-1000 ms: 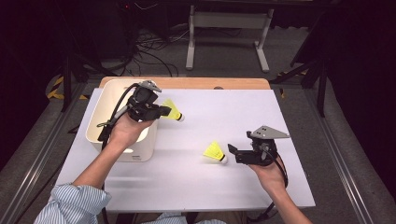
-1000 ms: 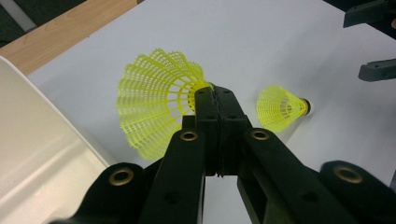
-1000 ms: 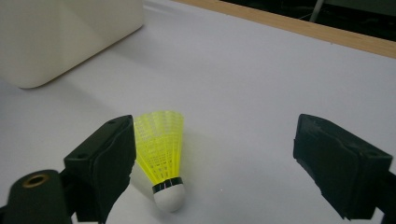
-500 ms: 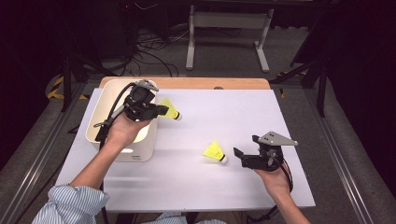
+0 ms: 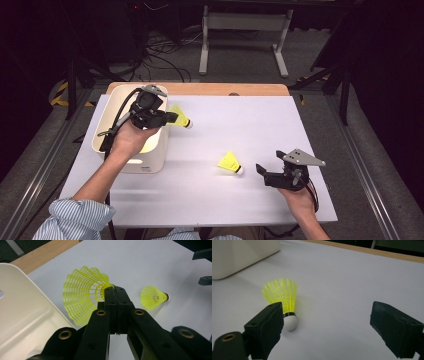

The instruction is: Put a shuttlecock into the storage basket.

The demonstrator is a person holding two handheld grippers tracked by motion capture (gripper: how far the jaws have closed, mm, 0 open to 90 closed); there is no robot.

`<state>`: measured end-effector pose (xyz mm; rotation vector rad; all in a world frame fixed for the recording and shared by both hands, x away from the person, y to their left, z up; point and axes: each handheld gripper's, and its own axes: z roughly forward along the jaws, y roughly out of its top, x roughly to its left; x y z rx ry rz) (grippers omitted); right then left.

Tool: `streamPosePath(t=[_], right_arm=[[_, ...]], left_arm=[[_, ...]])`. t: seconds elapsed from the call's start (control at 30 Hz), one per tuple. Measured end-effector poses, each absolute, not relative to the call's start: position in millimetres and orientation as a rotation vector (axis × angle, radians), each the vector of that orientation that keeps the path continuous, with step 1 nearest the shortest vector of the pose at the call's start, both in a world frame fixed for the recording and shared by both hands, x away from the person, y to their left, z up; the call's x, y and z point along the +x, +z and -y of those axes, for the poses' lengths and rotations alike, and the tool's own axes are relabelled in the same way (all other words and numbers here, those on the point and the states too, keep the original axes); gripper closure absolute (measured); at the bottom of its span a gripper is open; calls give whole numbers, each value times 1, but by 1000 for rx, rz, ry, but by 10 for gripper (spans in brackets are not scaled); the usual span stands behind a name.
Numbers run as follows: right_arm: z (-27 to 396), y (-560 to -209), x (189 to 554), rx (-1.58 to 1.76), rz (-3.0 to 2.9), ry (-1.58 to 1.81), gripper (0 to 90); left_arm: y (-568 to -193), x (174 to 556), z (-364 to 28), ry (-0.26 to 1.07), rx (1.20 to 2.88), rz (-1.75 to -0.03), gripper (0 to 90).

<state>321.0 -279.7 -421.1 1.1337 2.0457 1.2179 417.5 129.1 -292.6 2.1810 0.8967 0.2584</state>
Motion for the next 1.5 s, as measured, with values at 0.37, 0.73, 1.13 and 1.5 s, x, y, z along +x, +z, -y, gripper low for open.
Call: streamPosePath(t=[0.37, 0.73, 1.13, 1.5], right_arm=[[293, -438, 313, 1181, -2011, 1241, 124], [299, -450, 306, 1187, -1990, 1230, 124], [300, -453, 304, 1180, -1981, 1230, 123], [300, -456, 304, 1182, -1996, 1222, 124]], left_arm=[[-290, 418, -134, 264, 2169, -908, 900], [-286, 417, -139, 272, 2154, -926, 900], [-276, 413, -148, 296, 2125, -931, 900], [-274, 411, -153, 338, 2116, -946, 900]])
